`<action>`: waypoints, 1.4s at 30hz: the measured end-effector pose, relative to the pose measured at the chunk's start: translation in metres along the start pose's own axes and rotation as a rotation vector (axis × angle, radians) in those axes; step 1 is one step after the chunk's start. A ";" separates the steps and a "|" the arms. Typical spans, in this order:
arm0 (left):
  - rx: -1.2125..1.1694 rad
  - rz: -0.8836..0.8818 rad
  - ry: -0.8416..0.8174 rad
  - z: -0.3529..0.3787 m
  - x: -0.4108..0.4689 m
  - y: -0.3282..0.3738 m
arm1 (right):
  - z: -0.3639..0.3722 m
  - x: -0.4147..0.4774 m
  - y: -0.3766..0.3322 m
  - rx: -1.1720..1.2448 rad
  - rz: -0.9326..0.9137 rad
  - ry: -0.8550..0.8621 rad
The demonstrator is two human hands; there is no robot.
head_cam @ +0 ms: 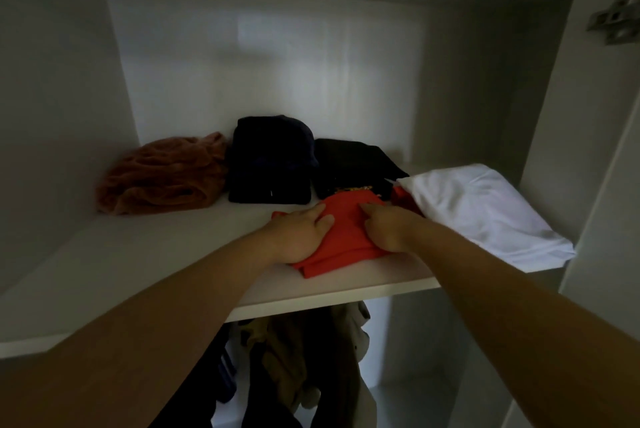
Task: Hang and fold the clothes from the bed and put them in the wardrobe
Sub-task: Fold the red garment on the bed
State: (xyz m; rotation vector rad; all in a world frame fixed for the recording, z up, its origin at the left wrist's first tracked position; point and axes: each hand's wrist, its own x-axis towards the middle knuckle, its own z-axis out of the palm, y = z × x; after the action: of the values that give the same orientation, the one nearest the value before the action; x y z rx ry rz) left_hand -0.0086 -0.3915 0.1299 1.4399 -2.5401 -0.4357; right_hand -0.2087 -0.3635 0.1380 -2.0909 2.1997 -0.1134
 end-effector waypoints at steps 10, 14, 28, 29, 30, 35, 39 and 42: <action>-0.155 0.162 0.240 -0.017 -0.020 0.011 | -0.043 -0.026 -0.016 -0.168 0.023 0.380; -0.090 0.232 0.388 -0.012 0.004 0.018 | -0.025 -0.041 -0.030 -0.029 -0.067 0.151; 0.126 0.078 0.081 0.004 0.051 0.032 | 0.036 -0.069 -0.027 -0.080 -0.033 0.444; 0.148 0.079 0.094 -0.005 0.044 0.041 | 0.030 -0.074 -0.023 -0.025 -0.057 0.417; 0.161 0.087 0.131 -0.013 0.036 0.051 | 0.025 -0.083 -0.019 0.078 -0.084 0.438; 0.073 0.439 0.488 -0.008 -0.033 0.138 | 0.021 -0.180 0.031 0.465 0.096 0.892; -0.195 0.848 0.425 0.055 -0.100 0.226 | 0.045 -0.291 0.078 0.588 0.445 1.012; -0.392 1.032 0.131 0.124 -0.149 0.294 | 0.082 -0.399 0.104 0.633 0.819 1.026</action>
State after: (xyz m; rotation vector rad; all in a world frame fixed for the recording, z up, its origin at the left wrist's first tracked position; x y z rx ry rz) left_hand -0.2066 -0.1014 0.1111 -0.0418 -2.4797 -0.5519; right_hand -0.2816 0.0419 0.0531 -0.6974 2.6985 -1.7969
